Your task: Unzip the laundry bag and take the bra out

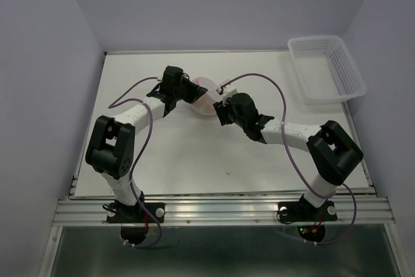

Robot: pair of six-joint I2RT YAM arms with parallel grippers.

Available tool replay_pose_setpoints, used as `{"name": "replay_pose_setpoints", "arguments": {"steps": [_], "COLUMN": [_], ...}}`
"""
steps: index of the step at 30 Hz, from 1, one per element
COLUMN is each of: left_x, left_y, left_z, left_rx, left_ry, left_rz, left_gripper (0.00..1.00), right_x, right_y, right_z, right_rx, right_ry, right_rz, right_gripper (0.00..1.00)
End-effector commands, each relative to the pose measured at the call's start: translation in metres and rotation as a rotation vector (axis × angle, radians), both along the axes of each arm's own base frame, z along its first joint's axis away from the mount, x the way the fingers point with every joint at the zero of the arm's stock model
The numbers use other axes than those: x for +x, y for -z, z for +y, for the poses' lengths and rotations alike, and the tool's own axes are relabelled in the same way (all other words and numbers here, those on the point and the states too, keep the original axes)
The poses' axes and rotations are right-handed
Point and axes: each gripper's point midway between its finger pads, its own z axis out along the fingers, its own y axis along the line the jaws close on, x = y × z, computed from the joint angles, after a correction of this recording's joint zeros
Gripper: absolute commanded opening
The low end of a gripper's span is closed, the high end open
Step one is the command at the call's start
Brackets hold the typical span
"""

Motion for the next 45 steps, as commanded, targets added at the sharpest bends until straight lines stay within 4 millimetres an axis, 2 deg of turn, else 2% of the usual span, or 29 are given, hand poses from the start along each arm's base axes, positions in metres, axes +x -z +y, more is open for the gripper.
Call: {"name": "replay_pose_setpoints", "arguments": {"steps": [1,5,9,12,16,20,29,32,34,36,39,40,45], "left_x": [-0.004,-0.006,-0.007,-0.008,-0.008,-0.008,-0.004,-0.003,-0.003,-0.004,-0.004,-0.005,-0.007], "left_y": [-0.026,-0.026,-0.025,-0.024,-0.021,-0.018,-0.016,-0.019,-0.019,-0.017,-0.018,-0.017,-0.017], "left_z": [-0.002,-0.006,-0.006,-0.007,-0.007,-0.005,0.007,0.009,0.011,0.011,0.010,0.010,0.004], "left_rx": [-0.023,-0.026,-0.023,-0.025,-0.017,-0.010,0.015,0.024,0.033,0.036,0.035,0.035,0.038], "left_ry": [-0.001,0.014,0.017,0.026,0.023,0.015,-0.023,-0.032,-0.032,-0.032,-0.025,-0.019,0.015], "left_rz": [-0.038,-0.033,-0.033,-0.029,-0.023,-0.017,-0.014,-0.024,-0.029,-0.023,-0.025,-0.026,-0.031], "left_gripper": [0.00,0.00,0.00,0.00,0.00,0.00,0.00,0.00,0.00,0.00,0.00,0.00,0.00], "right_x": [0.018,0.030,0.033,0.034,0.033,0.027,0.011,0.004,0.003,0.001,-0.002,-0.006,-0.005], "right_y": [-0.036,-0.038,-0.040,-0.042,-0.045,-0.045,-0.030,-0.031,-0.031,-0.027,-0.026,-0.023,-0.037], "right_z": [0.026,0.023,0.021,0.019,0.019,0.019,0.006,0.009,0.006,0.005,0.009,0.013,0.032], "right_rx": [0.054,0.042,0.046,0.059,0.070,0.079,0.034,0.045,0.047,0.040,0.039,0.039,0.080], "right_ry": [-0.022,0.029,0.056,0.070,0.072,0.054,0.044,0.002,0.016,0.007,-0.024,-0.057,-0.136], "right_rz": [-0.119,-0.147,-0.157,-0.166,-0.167,-0.157,-0.107,-0.100,-0.099,-0.093,-0.092,-0.084,-0.100], "right_gripper": [0.58,0.51,0.42,0.31,0.26,0.12,0.08,0.07,0.13,0.13,0.13,0.17,0.18]}}
